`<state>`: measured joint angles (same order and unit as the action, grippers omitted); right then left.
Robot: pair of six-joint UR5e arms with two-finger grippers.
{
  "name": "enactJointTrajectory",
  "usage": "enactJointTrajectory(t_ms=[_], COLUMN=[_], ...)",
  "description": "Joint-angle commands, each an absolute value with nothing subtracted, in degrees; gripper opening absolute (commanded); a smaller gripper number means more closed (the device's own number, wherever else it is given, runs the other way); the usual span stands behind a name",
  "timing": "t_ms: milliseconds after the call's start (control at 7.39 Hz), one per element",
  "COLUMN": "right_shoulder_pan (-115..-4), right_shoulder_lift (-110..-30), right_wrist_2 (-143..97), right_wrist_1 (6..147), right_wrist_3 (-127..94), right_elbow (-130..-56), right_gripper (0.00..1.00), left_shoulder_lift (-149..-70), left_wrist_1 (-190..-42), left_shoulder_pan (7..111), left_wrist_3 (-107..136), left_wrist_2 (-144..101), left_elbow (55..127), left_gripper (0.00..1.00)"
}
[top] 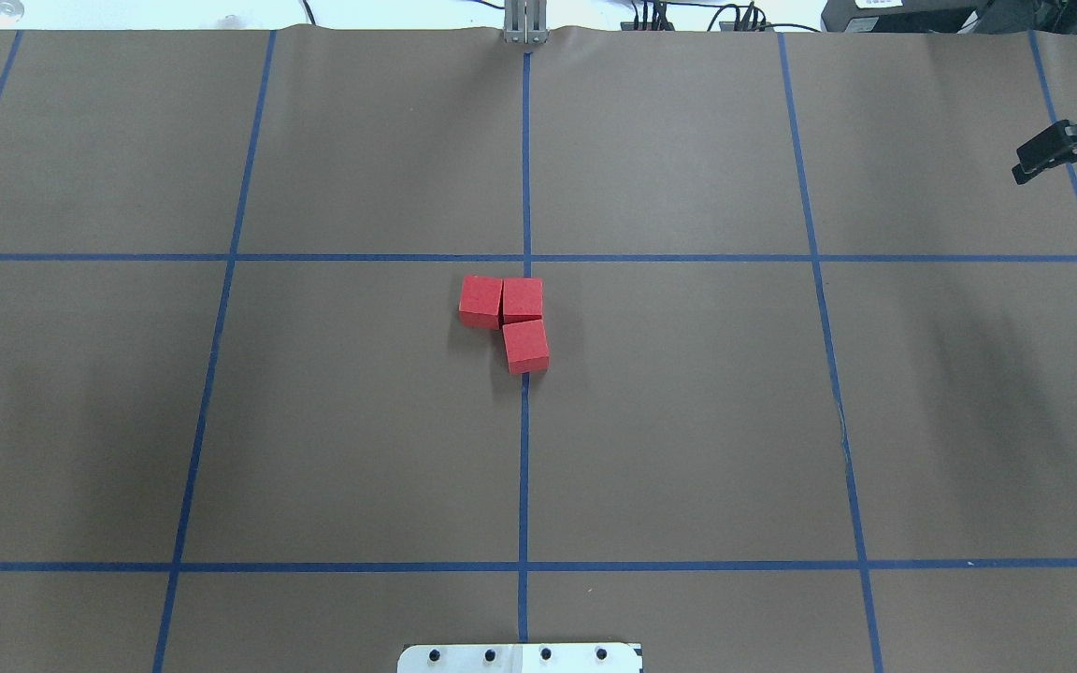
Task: Form red blocks into L shape at center
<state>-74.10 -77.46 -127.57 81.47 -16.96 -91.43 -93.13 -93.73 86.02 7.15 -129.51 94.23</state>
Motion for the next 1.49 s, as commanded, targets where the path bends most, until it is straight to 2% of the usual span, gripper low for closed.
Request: enactJointTrajectory(t_ms=[0, 812, 1083, 1354], right_shoulder_pan=[-77.7, -87.2, -87.3, -87.3], right_shoulder_lift=[-79.8, -86.2, -86.7, -88.3], right_wrist_2=[-131.2, -140.1, -139.1, -138.5], right_wrist_1=[81.4, 84.5, 95.6, 96.3], right_wrist_3=[-15.4, -12.5, -12.5, -12.0], right_elbow=[-91.5, -91.0, -98.0, -99.6], right_gripper=[0.99, 0.99, 0.99, 0.99], left_shoulder_lift=[-91.0, -89.3, -89.3, -89.3], left_wrist_1=[-94.0, -94.0, -94.0, -94.0], left_shoulder_pan=[86.5, 86.6, 86.7, 86.6], left_wrist_3=[5.5, 5.4, 5.4, 5.4], left_wrist_2=[-129.5, -129.8, -129.8, -129.8], left_elbow=[93.1, 94.3, 94.3, 93.6], left_gripper=[1.00, 1.00, 1.00, 1.00])
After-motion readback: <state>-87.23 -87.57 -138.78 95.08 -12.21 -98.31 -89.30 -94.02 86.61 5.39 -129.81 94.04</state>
